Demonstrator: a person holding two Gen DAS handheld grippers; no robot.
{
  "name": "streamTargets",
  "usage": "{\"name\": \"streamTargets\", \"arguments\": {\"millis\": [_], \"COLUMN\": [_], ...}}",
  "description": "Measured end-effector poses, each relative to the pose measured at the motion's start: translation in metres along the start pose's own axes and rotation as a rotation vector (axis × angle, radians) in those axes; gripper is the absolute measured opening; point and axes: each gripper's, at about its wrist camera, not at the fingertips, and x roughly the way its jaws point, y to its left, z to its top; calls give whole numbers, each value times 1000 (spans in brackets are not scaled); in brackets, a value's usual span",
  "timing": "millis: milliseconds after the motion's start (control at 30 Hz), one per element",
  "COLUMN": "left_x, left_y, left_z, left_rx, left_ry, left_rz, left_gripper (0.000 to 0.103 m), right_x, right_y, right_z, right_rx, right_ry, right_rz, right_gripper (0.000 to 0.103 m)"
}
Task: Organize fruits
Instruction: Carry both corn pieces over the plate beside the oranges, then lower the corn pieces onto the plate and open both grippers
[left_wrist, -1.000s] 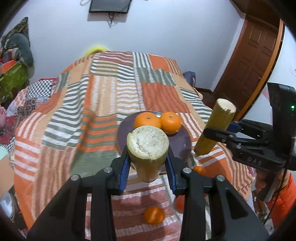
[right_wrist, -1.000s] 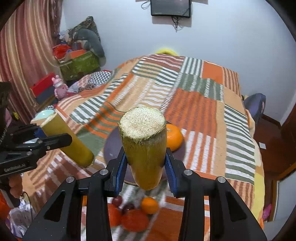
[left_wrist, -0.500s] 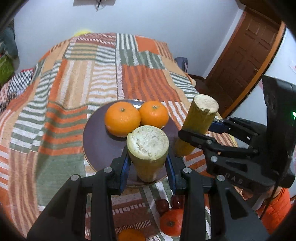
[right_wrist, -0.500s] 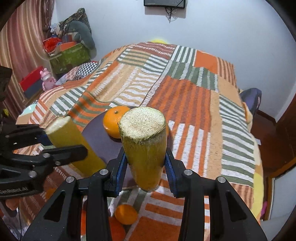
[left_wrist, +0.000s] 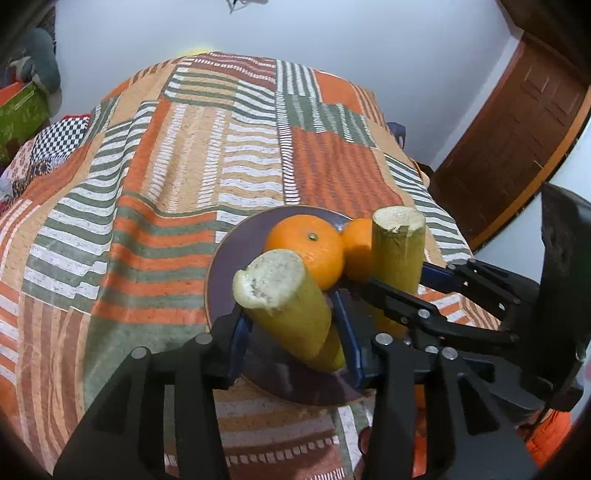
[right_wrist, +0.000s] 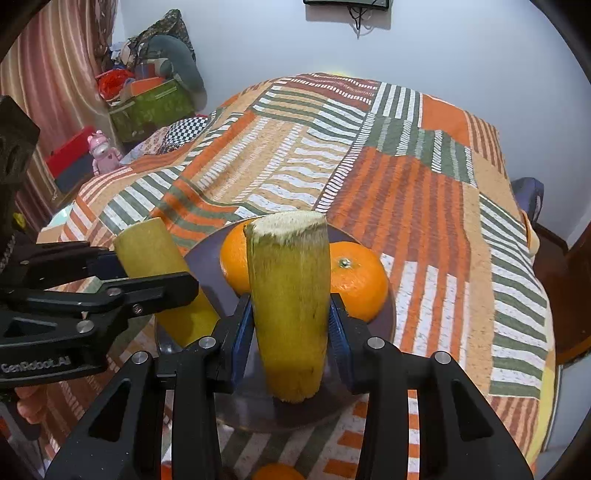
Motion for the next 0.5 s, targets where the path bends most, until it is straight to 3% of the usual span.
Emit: {"name": "streamTargets", "arguments": {"millis": [233, 500], "left_x": [18, 35], "left_y": [15, 23], "left_z": [8, 12], "left_rx": [-59, -82], "left_ry": [27, 55], "left_rz": [14, 48], "left_gripper": [51, 60], "right_x": [9, 10], "right_y": [-14, -6], "right_z": [3, 2], "right_rx": [81, 40], "right_ry": [1, 0], "right_rz": [32, 13], "right_gripper": [36, 39]}}
